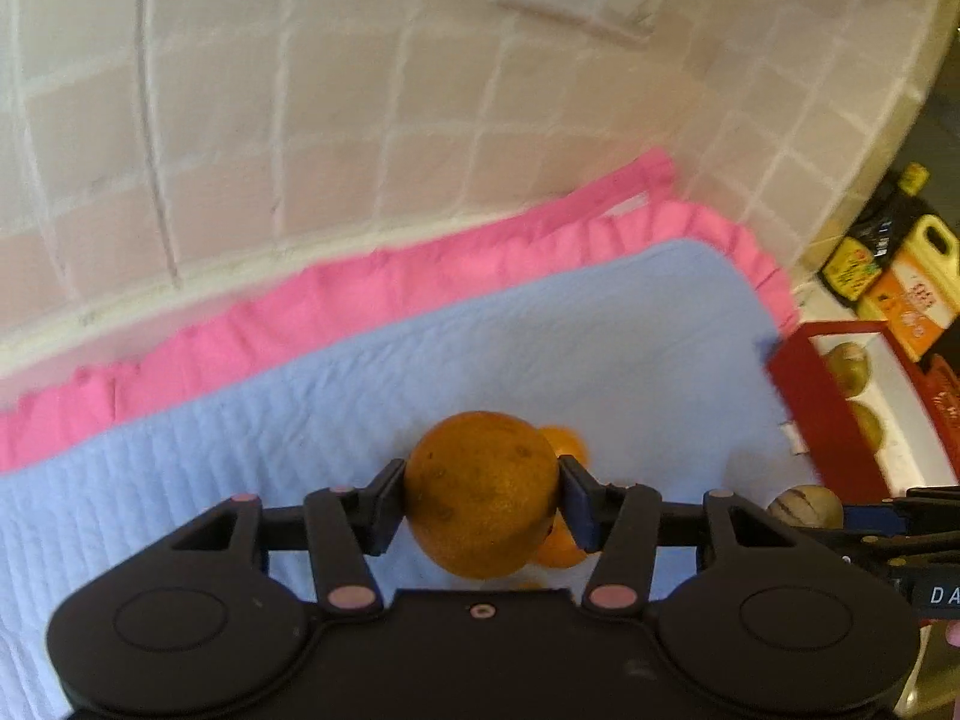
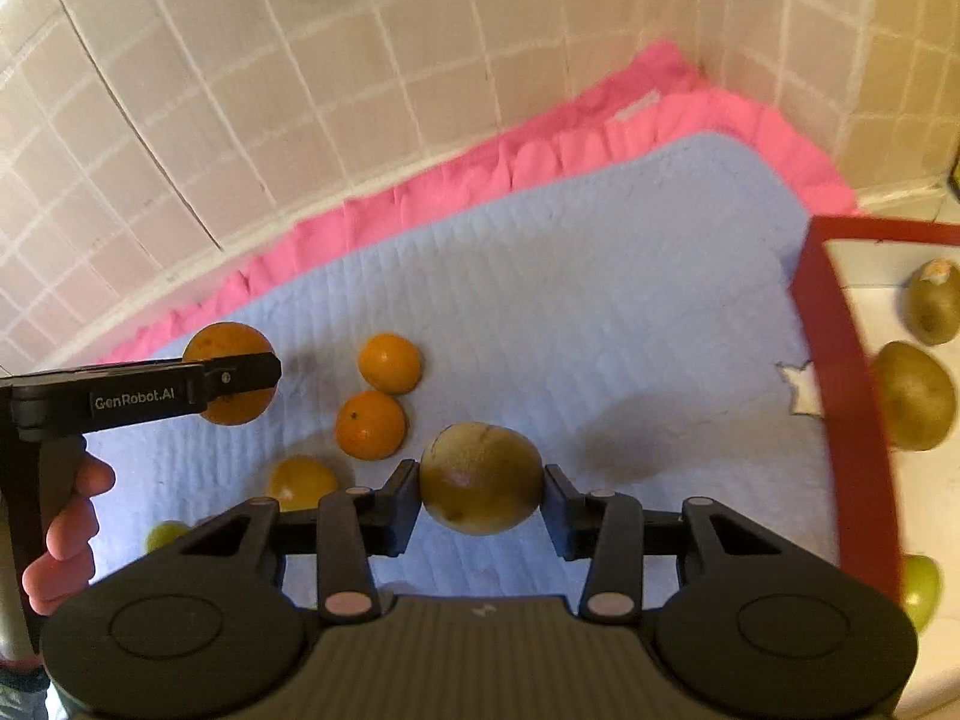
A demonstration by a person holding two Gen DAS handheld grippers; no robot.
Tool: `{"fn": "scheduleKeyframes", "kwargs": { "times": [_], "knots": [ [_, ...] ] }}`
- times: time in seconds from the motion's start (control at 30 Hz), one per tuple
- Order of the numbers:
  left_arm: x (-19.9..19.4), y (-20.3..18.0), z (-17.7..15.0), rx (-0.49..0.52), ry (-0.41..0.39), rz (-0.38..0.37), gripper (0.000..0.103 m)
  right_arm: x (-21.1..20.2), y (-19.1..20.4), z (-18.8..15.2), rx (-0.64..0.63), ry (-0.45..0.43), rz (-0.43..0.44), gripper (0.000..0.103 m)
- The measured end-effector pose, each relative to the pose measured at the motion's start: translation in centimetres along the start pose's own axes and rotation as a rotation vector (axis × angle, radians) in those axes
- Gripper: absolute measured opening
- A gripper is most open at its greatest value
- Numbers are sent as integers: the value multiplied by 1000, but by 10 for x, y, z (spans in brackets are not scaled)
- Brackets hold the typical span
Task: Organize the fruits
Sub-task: 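Carry the orange and potato into the white tray and release both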
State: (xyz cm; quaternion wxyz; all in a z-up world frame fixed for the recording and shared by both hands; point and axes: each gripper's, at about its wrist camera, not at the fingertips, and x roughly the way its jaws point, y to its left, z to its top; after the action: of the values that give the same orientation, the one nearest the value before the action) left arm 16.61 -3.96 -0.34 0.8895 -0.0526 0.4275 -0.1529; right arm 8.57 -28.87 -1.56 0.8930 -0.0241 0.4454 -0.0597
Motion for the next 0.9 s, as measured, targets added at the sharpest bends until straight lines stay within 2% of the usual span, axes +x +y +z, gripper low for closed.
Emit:
{"fn": "scheduleKeyframes", "kwargs": {
  "times": [0.13, 0.4, 0.53, 0.67, 0.9],
  "knots": [
    [-14, -43, 16, 72, -54, -42, 63, -37, -23, -6, 32, -65, -22, 45],
    [6, -160, 35, 228, -89, -236, 63, -99, -108, -31, 170, -143, -156, 45],
    [32, -224, 37, 315, -63, -334, 63, -116, -157, -45, 254, -147, -220, 45],
    [65, -287, 42, 386, -12, -415, 63, -121, -198, -57, 320, -133, -241, 45],
    [128, -358, 39, 457, 86, -455, 63, -104, -243, -66, 352, -69, -239, 45]
  ]
}}
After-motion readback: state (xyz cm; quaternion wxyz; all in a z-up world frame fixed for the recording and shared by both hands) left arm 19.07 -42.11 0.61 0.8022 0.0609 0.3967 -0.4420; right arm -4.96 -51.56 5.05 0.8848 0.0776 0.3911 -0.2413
